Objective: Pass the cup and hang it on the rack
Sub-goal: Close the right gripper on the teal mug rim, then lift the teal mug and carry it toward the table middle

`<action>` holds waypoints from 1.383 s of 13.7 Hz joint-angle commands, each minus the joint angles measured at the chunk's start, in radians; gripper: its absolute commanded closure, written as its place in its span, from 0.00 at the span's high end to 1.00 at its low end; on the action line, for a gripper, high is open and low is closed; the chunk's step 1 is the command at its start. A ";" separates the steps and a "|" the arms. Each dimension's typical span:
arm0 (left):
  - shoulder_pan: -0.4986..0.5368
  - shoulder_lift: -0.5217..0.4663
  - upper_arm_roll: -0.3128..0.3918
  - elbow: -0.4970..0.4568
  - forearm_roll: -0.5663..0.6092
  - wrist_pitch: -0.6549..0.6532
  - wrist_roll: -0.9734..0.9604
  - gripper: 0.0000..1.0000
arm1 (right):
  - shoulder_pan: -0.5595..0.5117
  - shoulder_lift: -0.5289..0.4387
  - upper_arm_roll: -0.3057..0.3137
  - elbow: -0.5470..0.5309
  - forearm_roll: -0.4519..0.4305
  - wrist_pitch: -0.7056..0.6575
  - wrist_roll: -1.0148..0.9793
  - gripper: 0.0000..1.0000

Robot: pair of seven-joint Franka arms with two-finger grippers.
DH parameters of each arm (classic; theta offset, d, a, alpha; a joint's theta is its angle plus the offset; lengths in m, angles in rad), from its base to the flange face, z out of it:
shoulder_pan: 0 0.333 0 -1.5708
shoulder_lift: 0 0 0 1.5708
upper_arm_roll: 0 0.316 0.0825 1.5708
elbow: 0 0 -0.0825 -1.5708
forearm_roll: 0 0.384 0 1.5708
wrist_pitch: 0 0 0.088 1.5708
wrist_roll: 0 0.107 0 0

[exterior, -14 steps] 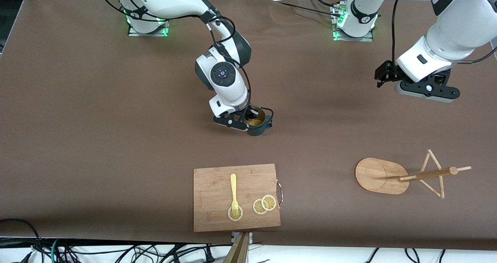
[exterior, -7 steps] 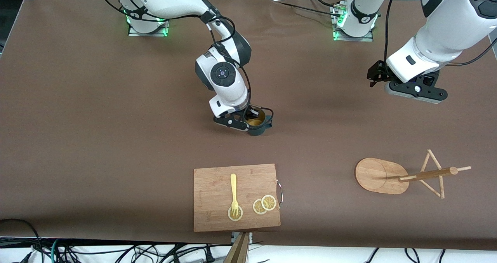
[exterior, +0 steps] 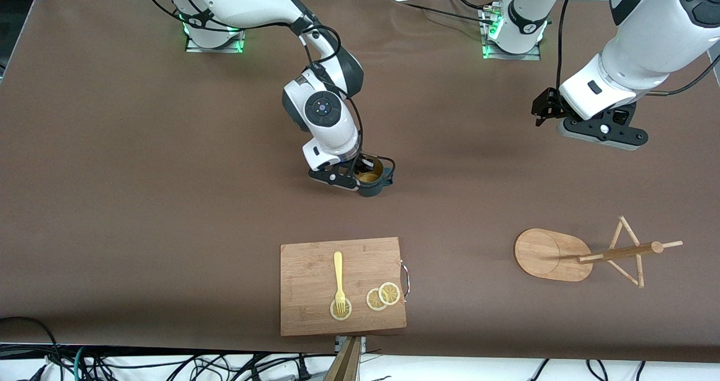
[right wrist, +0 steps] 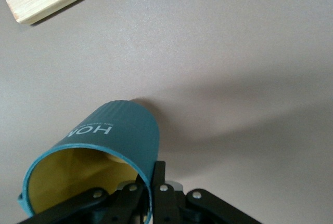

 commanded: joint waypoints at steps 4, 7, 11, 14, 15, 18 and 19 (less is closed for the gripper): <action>-0.003 0.010 0.000 0.023 0.003 -0.014 0.002 1.00 | 0.081 0.078 0.006 0.158 0.016 -0.106 -0.059 0.00; -0.003 0.010 0.000 0.023 0.003 -0.013 0.002 1.00 | 0.099 0.078 0.008 0.158 0.021 -0.106 -0.055 0.00; -0.003 0.012 0.000 0.023 0.004 -0.013 0.002 1.00 | 0.104 0.080 0.006 0.158 0.021 -0.106 -0.054 0.00; -0.003 0.013 0.000 0.025 0.006 -0.013 0.002 1.00 | 0.104 0.090 0.006 0.156 0.021 -0.105 -0.052 0.00; -0.003 0.013 0.000 0.025 0.006 -0.013 0.002 1.00 | 0.104 0.090 0.008 0.156 0.021 -0.105 -0.052 0.06; -0.003 0.013 0.000 0.025 0.006 -0.013 0.003 1.00 | 0.107 0.098 0.008 0.155 0.022 -0.103 -0.052 0.21; -0.003 0.013 0.000 0.025 0.006 -0.013 0.003 1.00 | 0.110 0.098 0.008 0.155 0.022 -0.103 -0.052 0.27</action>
